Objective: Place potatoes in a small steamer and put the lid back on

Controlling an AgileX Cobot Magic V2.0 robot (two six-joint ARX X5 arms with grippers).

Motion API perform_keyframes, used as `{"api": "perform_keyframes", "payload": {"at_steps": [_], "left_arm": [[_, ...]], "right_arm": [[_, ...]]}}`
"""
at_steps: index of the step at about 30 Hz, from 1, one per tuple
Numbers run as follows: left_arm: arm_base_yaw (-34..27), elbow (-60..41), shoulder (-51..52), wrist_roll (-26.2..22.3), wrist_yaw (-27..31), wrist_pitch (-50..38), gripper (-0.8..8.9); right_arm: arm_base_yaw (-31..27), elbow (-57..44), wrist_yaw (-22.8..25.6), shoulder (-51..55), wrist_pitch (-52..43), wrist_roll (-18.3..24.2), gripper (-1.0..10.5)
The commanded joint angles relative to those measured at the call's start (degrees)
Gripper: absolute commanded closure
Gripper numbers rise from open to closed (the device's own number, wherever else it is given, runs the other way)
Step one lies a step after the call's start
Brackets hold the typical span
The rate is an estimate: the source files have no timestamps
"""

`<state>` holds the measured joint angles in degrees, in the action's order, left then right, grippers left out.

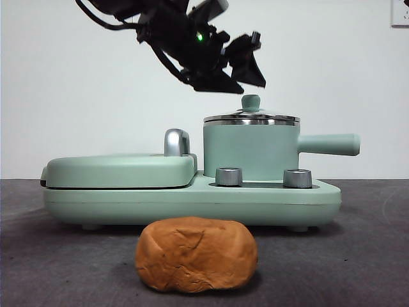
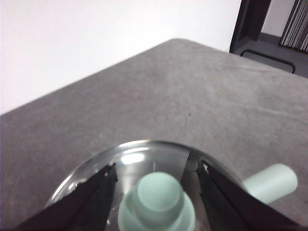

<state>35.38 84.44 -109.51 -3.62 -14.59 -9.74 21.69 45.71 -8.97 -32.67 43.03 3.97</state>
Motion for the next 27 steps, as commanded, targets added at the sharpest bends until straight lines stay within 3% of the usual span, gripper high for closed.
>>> {"api": "perform_keyframes", "payload": {"at_steps": [1,22,24,27], "left_arm": [[0.55,1.55,-2.23,-1.29,1.11,-0.68,5.37],[0.72,1.55,-3.26,-2.34,1.16,0.79,5.40],[0.72,1.55,-3.37,-2.34,1.16,1.11,5.94],[0.72,1.55,-3.50,-2.32,1.16,1.44,7.83]], "right_arm": [[0.24,1.01,0.09,-0.22,-0.59,-1.03,6.5],[0.24,1.01,0.09,-0.22,-0.59,-1.01,6.5],[0.24,1.01,0.09,-0.22,-0.59,-1.01,6.5],[0.24,1.01,0.09,-0.22,-0.59,-1.03,6.5]]}}
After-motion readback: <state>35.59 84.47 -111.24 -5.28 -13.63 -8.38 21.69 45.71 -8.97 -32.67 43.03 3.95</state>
